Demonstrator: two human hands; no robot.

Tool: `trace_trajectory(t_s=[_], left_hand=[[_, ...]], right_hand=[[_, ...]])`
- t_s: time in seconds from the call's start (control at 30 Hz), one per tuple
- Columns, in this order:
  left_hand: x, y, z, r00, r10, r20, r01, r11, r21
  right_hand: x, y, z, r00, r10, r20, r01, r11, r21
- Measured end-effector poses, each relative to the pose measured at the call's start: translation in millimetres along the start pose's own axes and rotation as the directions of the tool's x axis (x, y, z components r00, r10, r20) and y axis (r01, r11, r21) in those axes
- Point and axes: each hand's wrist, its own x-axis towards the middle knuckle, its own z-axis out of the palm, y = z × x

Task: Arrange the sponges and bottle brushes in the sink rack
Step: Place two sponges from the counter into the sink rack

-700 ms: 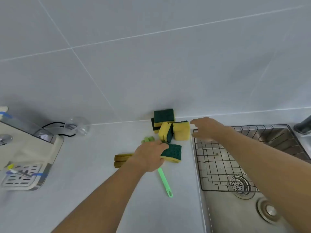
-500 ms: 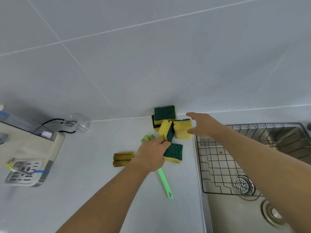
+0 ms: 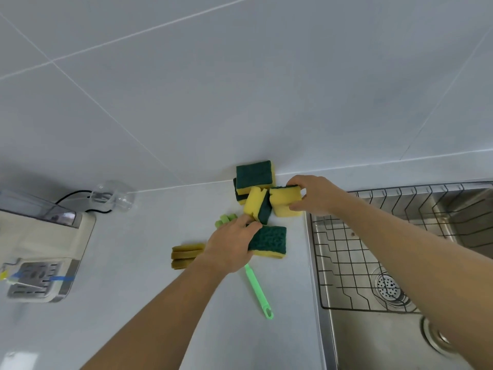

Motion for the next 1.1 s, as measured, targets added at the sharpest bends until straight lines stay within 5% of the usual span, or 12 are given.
trace_trajectory(t_s=[0.43, 0.57, 0.83, 1.1], left_hand=[[-3.1, 16.8, 4.6, 0.999, 0.035, -0.006, -0.035, 0.998, -0.060], [-24.4, 20.9, 4.1, 0.997, -0.080, -0.015, 0.073, 0.963, -0.258], [-54.2, 49.1, 20.9, 0.923, -0.373, 0.090, 0.322, 0.627, -0.709], [-37.0, 93.3, 10.7, 0.896, -0.395, 0.204, 0.349, 0.342, -0.872]], right_hand=[[-30.8, -1.1, 1.5, 0.994, 0.086, -0.065, -0.069, 0.969, 0.238], [-54.9, 7.6, 1.2, 0.986, 0.138, -0.089, -0.085, 0.892, 0.444], [-104.9, 44.1, 5.0, 0.904, 0.390, -0.177, -0.075, 0.551, 0.831], [-152.0, 92.9, 1.6, 0.793, 0.593, -0.139, -0.029, 0.265, 0.964]])
